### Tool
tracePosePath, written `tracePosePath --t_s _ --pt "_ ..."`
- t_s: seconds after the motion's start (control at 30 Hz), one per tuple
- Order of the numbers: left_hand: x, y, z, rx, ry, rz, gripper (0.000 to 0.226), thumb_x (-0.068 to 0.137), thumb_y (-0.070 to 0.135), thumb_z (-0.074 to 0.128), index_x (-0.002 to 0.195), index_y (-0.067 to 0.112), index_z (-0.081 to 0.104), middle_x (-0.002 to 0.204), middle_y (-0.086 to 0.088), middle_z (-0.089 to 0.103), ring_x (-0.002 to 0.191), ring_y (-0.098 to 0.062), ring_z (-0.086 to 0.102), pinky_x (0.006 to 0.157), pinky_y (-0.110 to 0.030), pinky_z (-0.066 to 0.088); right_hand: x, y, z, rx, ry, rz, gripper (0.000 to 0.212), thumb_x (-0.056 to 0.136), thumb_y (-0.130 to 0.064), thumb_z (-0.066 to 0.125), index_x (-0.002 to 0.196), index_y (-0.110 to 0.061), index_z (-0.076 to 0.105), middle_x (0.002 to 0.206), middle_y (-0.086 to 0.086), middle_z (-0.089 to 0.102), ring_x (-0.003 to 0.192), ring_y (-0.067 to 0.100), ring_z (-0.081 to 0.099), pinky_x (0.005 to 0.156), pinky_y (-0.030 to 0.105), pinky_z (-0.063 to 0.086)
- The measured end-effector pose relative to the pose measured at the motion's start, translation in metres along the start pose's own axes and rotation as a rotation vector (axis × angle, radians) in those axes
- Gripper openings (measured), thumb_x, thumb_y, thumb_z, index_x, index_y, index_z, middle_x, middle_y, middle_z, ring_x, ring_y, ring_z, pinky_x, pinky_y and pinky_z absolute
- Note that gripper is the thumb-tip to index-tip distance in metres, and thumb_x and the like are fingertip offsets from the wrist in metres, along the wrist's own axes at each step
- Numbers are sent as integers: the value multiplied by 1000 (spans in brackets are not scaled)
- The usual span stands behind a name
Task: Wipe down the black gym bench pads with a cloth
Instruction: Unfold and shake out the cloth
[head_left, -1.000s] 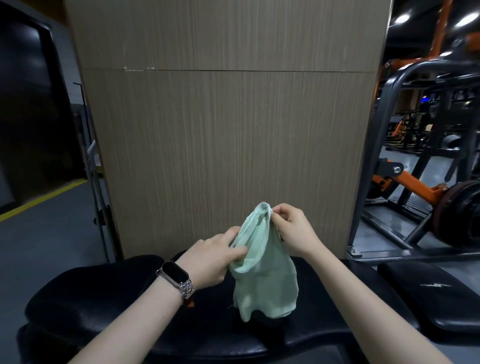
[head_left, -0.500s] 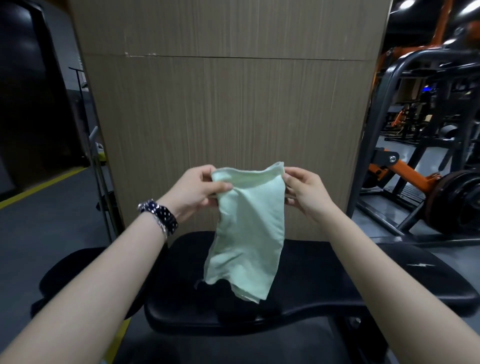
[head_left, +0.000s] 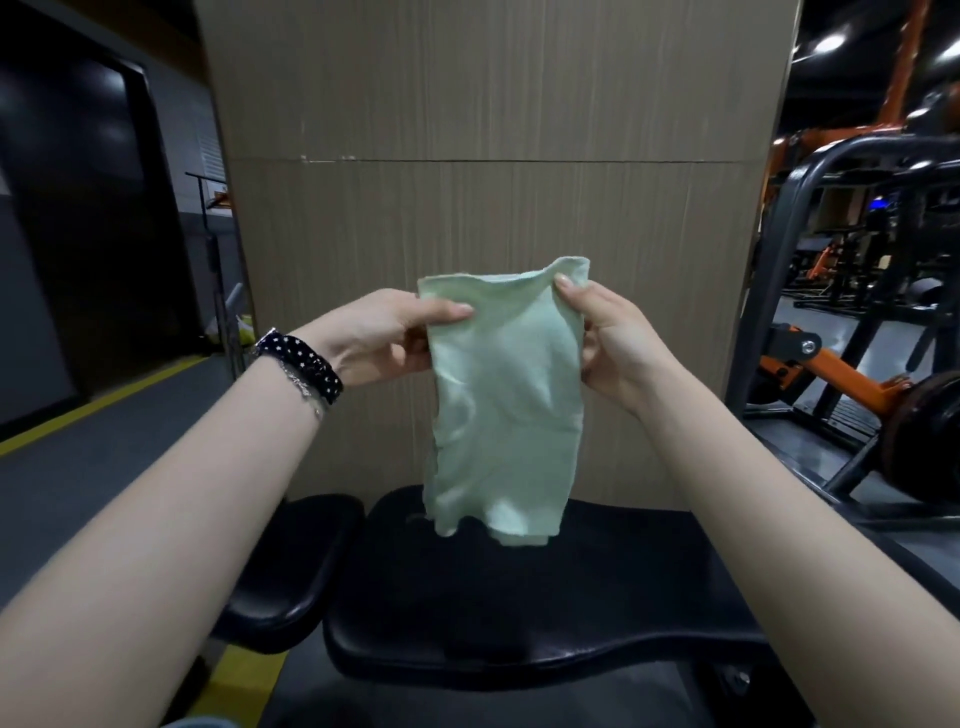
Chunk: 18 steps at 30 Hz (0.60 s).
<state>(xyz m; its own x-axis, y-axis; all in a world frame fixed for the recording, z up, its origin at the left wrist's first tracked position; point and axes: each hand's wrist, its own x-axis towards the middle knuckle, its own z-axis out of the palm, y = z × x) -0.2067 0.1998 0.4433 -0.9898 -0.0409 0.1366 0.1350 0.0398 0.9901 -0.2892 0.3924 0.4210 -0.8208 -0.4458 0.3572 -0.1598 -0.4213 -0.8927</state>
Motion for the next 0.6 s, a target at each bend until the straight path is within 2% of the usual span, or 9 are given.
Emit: tracePosePath --t_s 0.1,0.17,0.27,0.37,0.4,0.43,0.53,0.6 --pt "-8 5 -2 -62 11 61 19 87 16 56 102 11 66 87 -1 70 74 -10 66 64 -23 55 -3 -3 9 44 -70 -43 13 96 -14 51 106 -7 57 58 -3 48 33 4 32 30 15 25" --pt "-13 7 -2 -50 26 69 18 93 15 48 97 12 65 73 2 70 64 -8 64 56 -20 53 -3 -3 15 0 -58 -61 15 96 -13 51 107 -5 58 57 -3 46 33 3 31 31 15 26" --pt "-17 8 -1 65 60 104 18 93 16 52 98 9 68 84 -5 69 71 -12 60 57 -21 51 -4 -3 24 -100 -10 -85 16 96 -17 53 105 -6 61 59 -5 54 37 2 40 35 15 31" --pt "-25 14 -4 124 119 175 15 94 14 52 90 13 66 67 3 68 56 -5 59 47 -15 47 -5 -5 27 -99 -18 -117 13 95 -17 56 100 -8 63 71 -2 64 51 6 55 46 17 43" --pt "-26 16 -7 140 124 198 14 94 14 52 92 14 66 73 3 70 62 -6 63 51 -16 50 -5 -6 29 -93 -34 -130 12 95 -16 56 99 -8 64 74 -1 65 55 8 57 50 18 46" --pt "-29 17 -9 151 130 214 14 94 15 52 96 15 66 79 2 71 69 -8 64 54 -18 52 -5 -6 31 -88 -45 -137 12 95 -15 56 99 -7 64 74 -1 65 55 8 57 52 19 47" --pt "-36 19 -13 193 167 237 14 94 15 51 98 15 64 72 8 70 59 -2 63 43 -14 45 -5 -4 38 -130 -60 -154 13 95 -15 56 100 -6 63 73 -1 64 51 5 55 53 21 48" --pt "-39 16 -15 184 180 230 15 94 18 52 100 16 65 76 8 70 62 -3 63 47 -14 46 -8 -3 44 -126 -60 -131 14 95 -18 56 99 -7 63 69 -3 64 50 5 56 51 20 48"
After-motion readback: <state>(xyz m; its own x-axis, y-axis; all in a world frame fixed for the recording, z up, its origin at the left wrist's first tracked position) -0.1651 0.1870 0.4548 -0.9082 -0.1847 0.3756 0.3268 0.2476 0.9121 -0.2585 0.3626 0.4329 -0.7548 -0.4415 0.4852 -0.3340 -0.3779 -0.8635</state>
